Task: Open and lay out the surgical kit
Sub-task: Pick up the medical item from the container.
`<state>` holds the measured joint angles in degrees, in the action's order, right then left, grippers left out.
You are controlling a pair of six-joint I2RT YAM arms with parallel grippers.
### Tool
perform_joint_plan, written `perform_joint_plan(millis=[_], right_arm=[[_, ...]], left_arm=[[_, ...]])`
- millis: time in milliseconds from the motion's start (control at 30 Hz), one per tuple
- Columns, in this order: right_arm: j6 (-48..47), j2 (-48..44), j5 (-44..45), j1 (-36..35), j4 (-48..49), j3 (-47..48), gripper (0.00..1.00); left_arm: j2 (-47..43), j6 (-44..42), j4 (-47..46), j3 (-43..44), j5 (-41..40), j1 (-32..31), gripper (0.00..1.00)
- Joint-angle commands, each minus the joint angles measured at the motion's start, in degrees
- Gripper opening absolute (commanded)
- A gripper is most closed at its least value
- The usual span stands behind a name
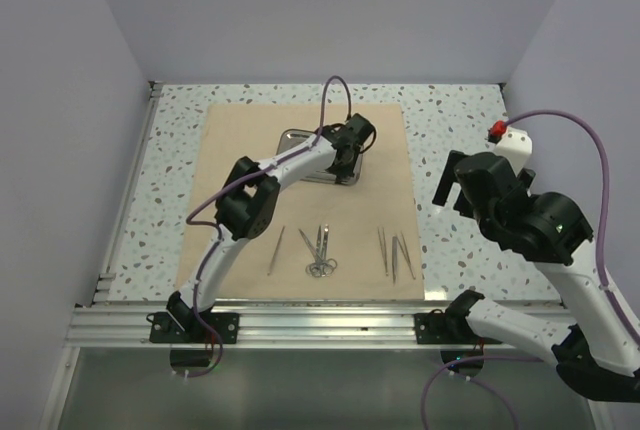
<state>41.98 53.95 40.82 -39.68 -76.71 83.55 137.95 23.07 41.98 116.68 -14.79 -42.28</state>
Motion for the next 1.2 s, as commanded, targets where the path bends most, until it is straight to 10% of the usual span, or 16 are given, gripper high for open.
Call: perform_joint_plan(millis=[0,567,1167], right_arm=[[0.6,0.1,1.2,0.1,0.7,0.7,0.98],[-4.4,-1.9,-1.0,0.0,5.2,-0.3,0.99],[-10.7,3.6,-9.4,0.0,18.5,-4.1,0.98]], left_arm=[[4.7,-0.5,1.3,-3.0,4.7,1.1,0.00],[-17.2,1.8,5.7,-4.0,3.6,2.9,0.00],[-63.9,21.2,4.2,-59.8,-0.3,-4.9,0.00]])
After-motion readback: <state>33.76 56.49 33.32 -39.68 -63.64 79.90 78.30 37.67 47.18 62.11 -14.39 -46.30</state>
